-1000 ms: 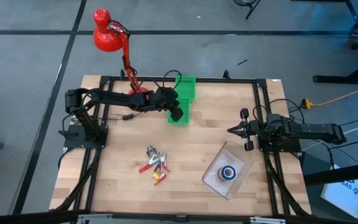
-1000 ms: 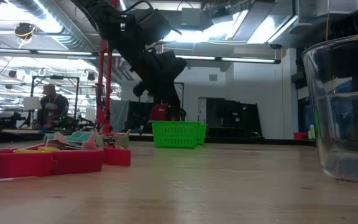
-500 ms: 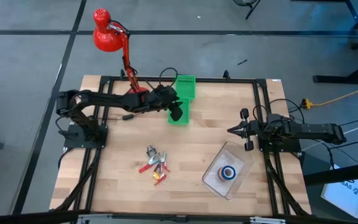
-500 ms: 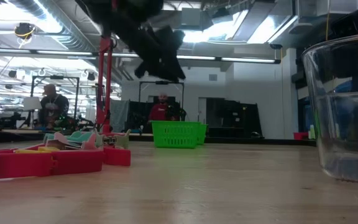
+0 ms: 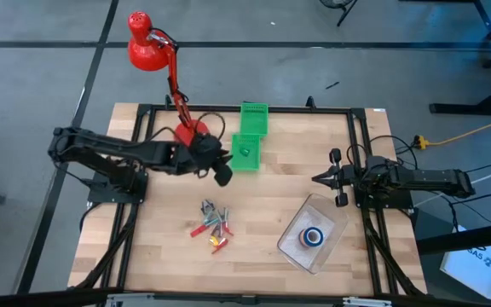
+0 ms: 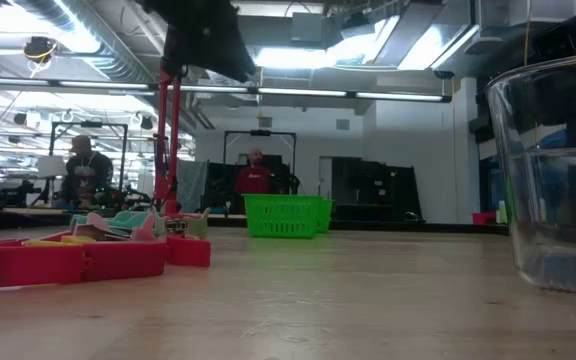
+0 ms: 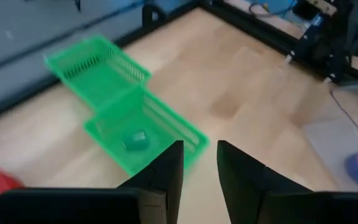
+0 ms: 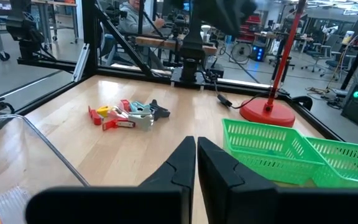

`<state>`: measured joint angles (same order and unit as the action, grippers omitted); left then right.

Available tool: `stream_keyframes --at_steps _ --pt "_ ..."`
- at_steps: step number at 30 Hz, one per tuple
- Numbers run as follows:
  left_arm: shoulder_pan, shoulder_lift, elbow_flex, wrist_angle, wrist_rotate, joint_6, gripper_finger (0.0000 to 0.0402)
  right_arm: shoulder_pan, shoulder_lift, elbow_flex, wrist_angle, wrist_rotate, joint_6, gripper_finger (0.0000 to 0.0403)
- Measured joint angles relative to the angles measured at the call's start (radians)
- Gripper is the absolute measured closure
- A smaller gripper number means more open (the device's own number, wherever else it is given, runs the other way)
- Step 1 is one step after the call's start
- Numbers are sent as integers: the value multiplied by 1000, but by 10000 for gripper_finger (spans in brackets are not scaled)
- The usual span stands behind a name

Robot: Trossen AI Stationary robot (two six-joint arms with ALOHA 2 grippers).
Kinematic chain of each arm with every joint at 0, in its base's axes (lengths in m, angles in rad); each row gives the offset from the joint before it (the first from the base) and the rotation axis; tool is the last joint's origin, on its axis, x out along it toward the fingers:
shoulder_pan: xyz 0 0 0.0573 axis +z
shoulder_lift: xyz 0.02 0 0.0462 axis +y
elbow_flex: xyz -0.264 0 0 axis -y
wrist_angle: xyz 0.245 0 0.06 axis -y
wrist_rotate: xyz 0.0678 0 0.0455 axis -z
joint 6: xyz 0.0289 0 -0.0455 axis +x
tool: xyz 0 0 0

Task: Pick and place Stapler, Stapler remover, tape
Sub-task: Put the left red stapler into the bottom green bin

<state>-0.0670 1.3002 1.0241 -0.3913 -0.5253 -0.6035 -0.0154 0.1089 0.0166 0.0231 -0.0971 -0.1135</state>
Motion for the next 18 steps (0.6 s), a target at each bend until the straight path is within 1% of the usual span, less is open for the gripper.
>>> stream_keyframes --at_steps 3,6,13,18 --pt "-55 -5 0 -55 15 -121 315 0 0 0 0 0 0 382" --pt "-116 -2 0 -86 29 -200 320 0 0 0 0 0 0 382" --pt "-222 8 0 -83 32 -240 330 0 0 0 0 0 0 382" --pt "-319 8 0 -77 81 -292 334 0 0 0 0 0 0 382"
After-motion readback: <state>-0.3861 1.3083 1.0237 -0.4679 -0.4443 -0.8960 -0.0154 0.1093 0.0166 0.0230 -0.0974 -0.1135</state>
